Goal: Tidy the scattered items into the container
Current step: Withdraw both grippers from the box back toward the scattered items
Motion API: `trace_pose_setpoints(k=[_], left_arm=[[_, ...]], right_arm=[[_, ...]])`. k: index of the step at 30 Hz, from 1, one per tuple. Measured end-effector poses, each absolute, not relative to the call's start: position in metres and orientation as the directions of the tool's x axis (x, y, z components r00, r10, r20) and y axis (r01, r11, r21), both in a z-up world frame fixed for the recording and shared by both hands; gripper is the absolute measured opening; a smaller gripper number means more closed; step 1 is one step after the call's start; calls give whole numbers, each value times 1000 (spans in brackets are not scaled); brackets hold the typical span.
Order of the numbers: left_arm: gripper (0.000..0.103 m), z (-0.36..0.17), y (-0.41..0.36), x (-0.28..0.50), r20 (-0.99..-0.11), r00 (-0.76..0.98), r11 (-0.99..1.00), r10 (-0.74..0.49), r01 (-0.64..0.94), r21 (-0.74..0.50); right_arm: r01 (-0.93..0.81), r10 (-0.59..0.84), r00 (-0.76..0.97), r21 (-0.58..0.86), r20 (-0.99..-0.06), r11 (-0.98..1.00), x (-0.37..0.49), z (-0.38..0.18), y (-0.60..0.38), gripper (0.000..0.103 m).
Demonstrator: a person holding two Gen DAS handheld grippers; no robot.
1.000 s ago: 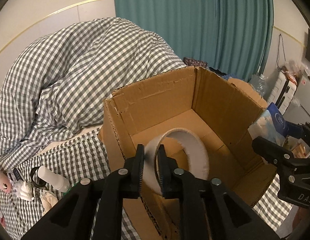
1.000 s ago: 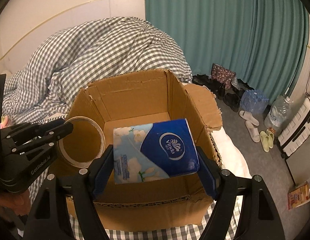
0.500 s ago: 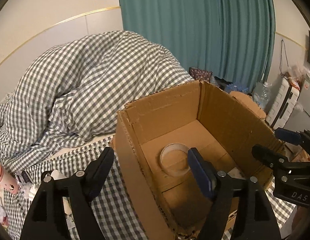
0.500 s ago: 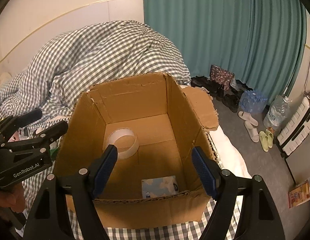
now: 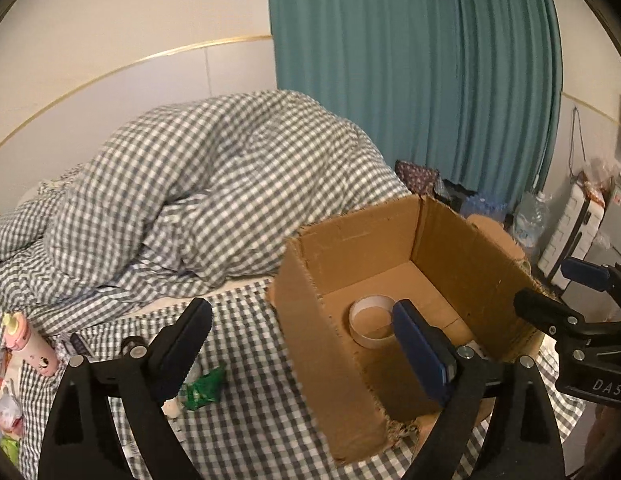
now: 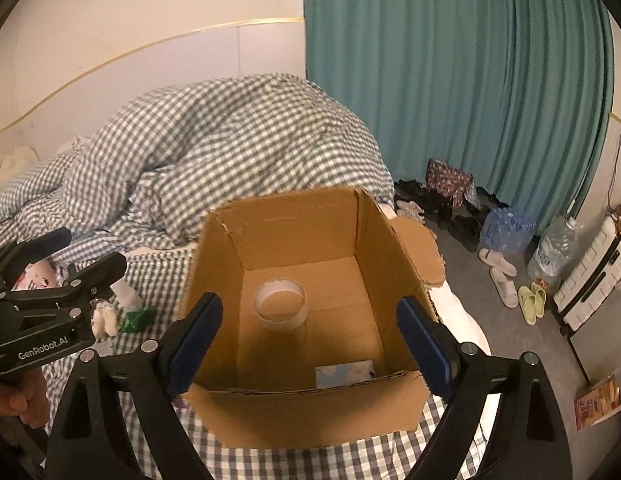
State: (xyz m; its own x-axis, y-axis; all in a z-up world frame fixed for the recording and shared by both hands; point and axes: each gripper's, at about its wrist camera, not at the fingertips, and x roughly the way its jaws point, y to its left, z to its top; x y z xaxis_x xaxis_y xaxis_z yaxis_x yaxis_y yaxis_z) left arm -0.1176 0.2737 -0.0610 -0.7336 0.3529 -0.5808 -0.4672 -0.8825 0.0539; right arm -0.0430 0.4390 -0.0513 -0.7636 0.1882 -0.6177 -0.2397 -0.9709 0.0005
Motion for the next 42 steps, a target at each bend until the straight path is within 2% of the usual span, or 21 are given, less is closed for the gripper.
trace_pose_setpoints(k=[3, 11, 42], left_arm=[[103, -53, 254, -110, -563, -744, -887, 360, -460, 41], [103, -34, 205, -91, -527, -789, -918, 317, -395, 40], [103, 0, 22, -30, -465, -880, -993, 96, -119, 20]], right_arm=[[-231, 187, -781, -3, -596, -973, -37, -41, 426, 95], [-192, 166, -814, -12, -557, -981, -27, -18, 389, 102], [5, 5, -872, -18, -489, -1000, -7, 20, 255, 103]])
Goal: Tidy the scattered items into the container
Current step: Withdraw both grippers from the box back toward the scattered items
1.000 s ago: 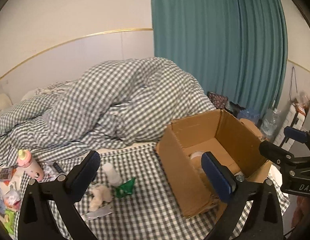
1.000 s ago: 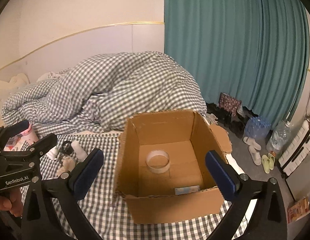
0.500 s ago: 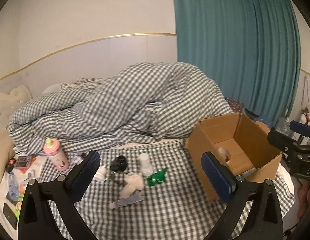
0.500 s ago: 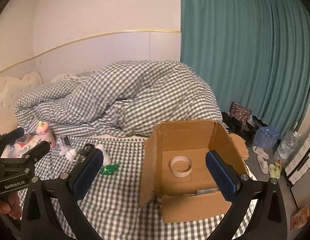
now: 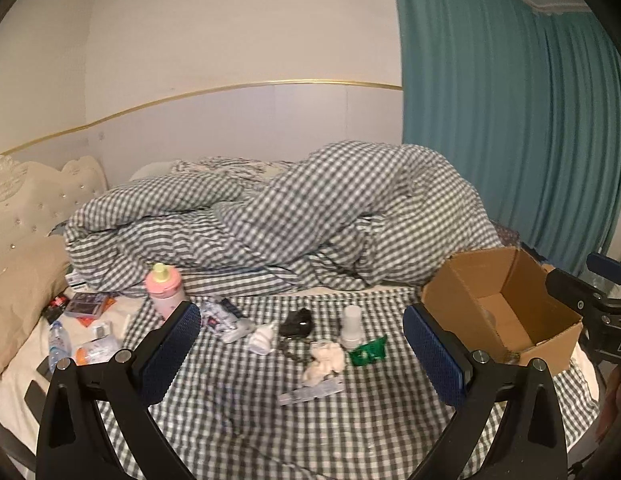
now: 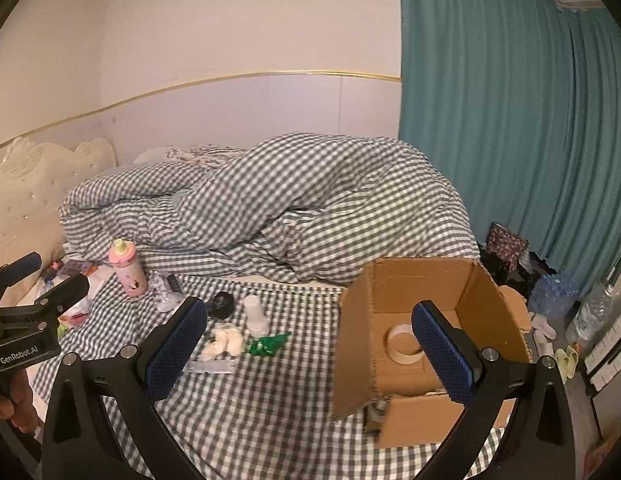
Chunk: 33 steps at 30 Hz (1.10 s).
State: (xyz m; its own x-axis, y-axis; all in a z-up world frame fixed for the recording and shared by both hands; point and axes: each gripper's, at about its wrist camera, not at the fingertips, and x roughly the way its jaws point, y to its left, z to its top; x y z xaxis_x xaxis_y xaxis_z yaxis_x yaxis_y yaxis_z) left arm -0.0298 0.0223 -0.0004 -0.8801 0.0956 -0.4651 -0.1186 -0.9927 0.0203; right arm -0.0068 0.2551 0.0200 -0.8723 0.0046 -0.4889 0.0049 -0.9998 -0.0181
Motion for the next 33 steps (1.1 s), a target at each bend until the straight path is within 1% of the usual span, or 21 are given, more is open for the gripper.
trace_pose_setpoints(k=[10, 19, 26, 33], left_arm=[[103, 7, -26, -19, -455, -890, -999, 33, -45, 15], [103, 3, -65, -23, -469, -883, -1000, -21, 24, 0], [103, -3, -73, -33, -478, -878, -1000, -16, 21, -5], [103, -20, -78, -52, -510, -860, -1000, 0, 9, -14]], right_arm=[[60, -39, -867, -25, -497, -998, -14, 21, 212, 103], [110, -84, -860, -23, -504, -994, -24, 14, 175, 103], [131, -95, -844, -31, -528, -991, -38, 3, 161, 103], [132, -96, -823, -25, -559, -991, -56, -12, 161, 103]])
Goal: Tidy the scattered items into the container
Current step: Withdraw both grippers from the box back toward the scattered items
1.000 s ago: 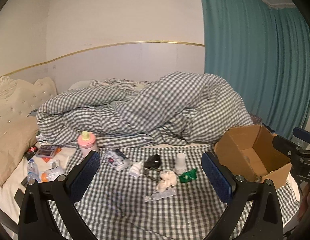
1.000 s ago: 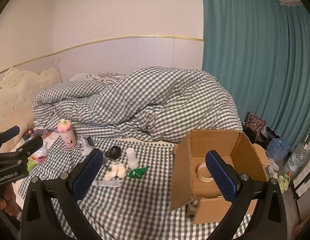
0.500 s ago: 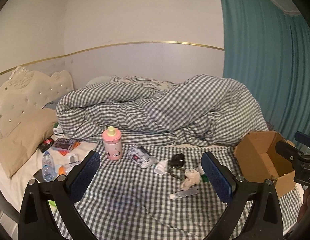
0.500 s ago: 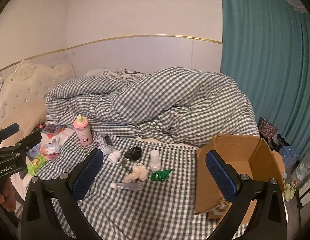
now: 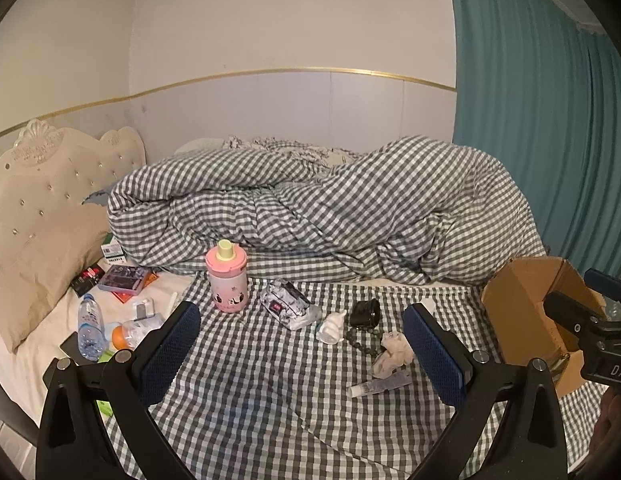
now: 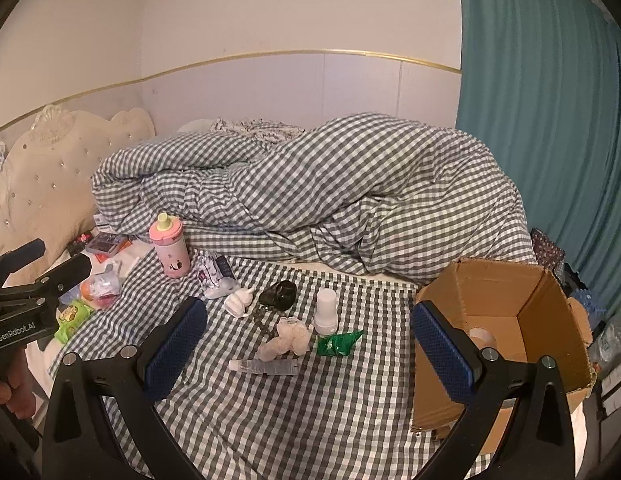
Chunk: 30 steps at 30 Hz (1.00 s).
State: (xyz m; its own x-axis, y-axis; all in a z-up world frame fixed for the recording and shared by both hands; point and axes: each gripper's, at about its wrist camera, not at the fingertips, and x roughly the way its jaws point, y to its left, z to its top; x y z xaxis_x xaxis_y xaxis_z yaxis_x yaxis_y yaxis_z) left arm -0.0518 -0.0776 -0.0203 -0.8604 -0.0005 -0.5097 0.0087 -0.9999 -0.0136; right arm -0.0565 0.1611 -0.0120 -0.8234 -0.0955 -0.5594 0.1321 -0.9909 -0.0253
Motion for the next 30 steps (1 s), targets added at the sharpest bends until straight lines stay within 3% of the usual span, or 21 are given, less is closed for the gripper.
trace_pose_setpoints(k=[30], left_arm=[[103, -139, -54, -175, -687, -726, -998, 31, -60, 19]], right_arm=[[158, -97, -695, -19, -712, -987, -161, -121, 159, 103]])
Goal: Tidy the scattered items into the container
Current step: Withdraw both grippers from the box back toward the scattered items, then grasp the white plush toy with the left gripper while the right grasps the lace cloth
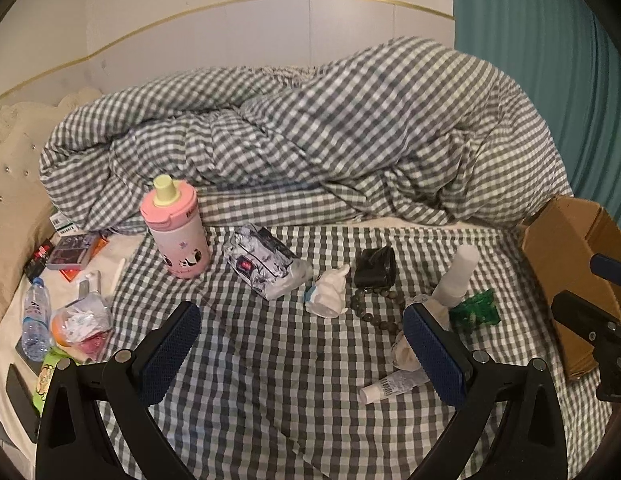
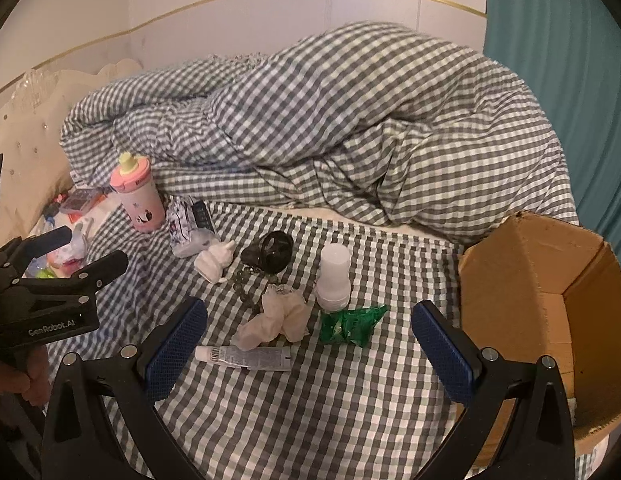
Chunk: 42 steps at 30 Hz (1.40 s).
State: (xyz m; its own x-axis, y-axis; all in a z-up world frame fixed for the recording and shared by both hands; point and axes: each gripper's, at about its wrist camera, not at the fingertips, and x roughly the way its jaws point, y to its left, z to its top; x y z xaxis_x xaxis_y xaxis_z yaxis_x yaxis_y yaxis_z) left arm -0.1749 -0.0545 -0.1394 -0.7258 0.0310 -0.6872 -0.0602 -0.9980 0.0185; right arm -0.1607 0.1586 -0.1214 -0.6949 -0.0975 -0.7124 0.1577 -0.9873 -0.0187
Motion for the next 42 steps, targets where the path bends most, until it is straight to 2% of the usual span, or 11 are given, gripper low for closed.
trace_pose_setpoints(k=[15, 23, 42], left_arm=[[103, -194, -55, -218, -747, -664, -998, 30, -58, 12], [103, -222, -48, -240, -769, -638, -997, 40, -74, 10], [103, -272, -34, -283, -800, -598, -997, 43, -83, 8]], right_arm=[[181, -126, -627, 13, -769, -983, -197, -175, 149, 102], [172, -126, -585, 29, -801, -985, -215, -205, 151, 98], [177, -149, -534, 61, -832, -982, -240, -243, 152, 96]])
